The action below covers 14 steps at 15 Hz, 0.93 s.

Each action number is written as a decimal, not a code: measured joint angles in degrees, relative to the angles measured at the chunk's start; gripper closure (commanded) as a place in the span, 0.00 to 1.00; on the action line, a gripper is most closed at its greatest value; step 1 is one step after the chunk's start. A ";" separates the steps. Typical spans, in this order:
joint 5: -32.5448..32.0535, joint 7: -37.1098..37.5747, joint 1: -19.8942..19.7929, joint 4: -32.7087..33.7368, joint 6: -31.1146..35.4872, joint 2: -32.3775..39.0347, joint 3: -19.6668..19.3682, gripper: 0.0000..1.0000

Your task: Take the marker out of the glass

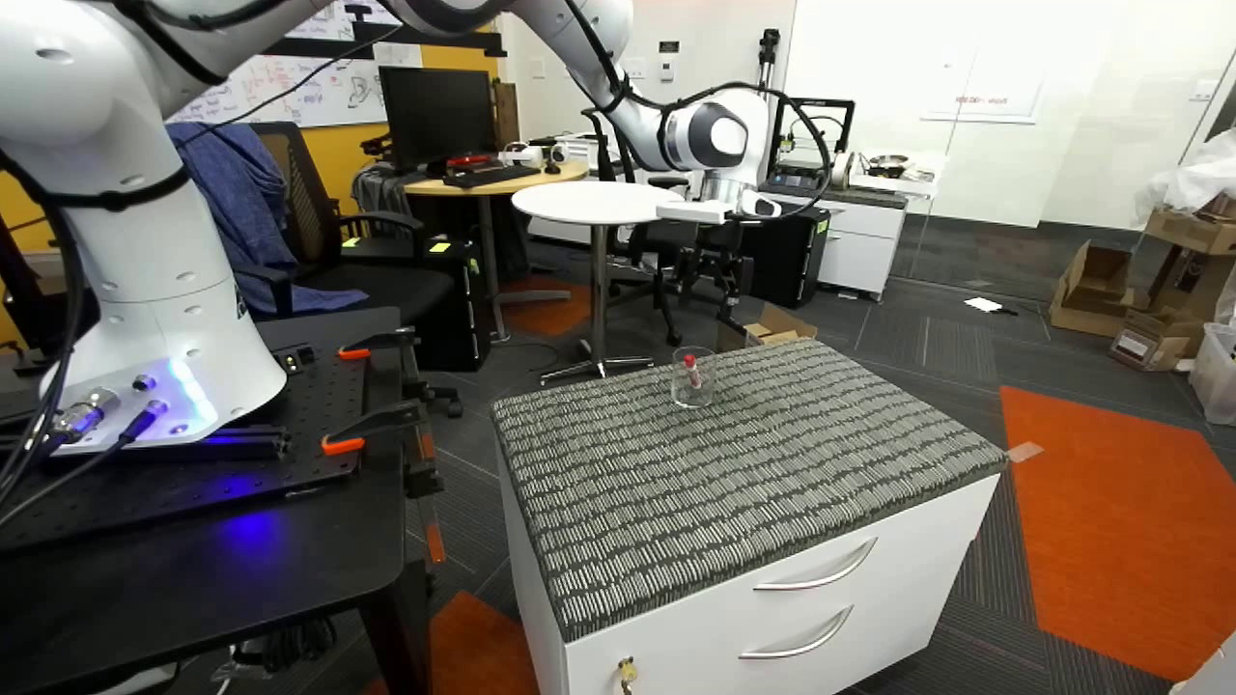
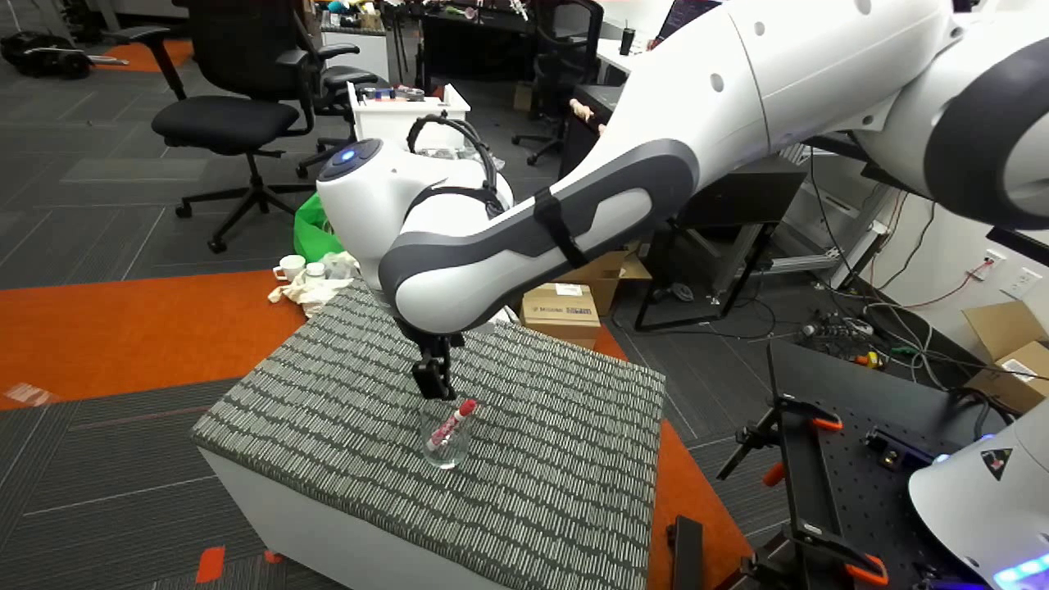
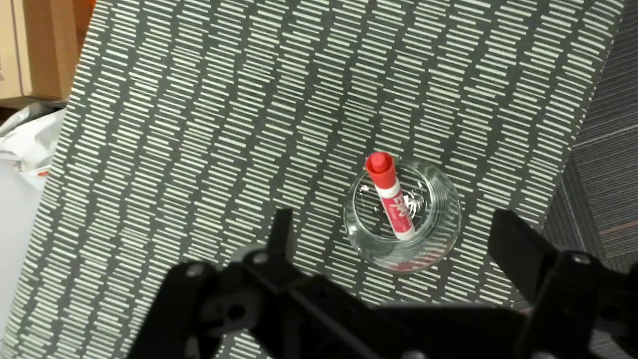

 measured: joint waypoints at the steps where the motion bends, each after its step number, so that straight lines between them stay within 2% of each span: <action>1: 0.60 -0.21 0.00 1.62 -1.23 1.16 0.00 0.00; 11: 2.83 -0.54 0.13 14.30 -13.94 10.66 0.38 0.00; 14: 3.01 -1.23 0.11 17.98 -16.60 13.17 0.38 0.06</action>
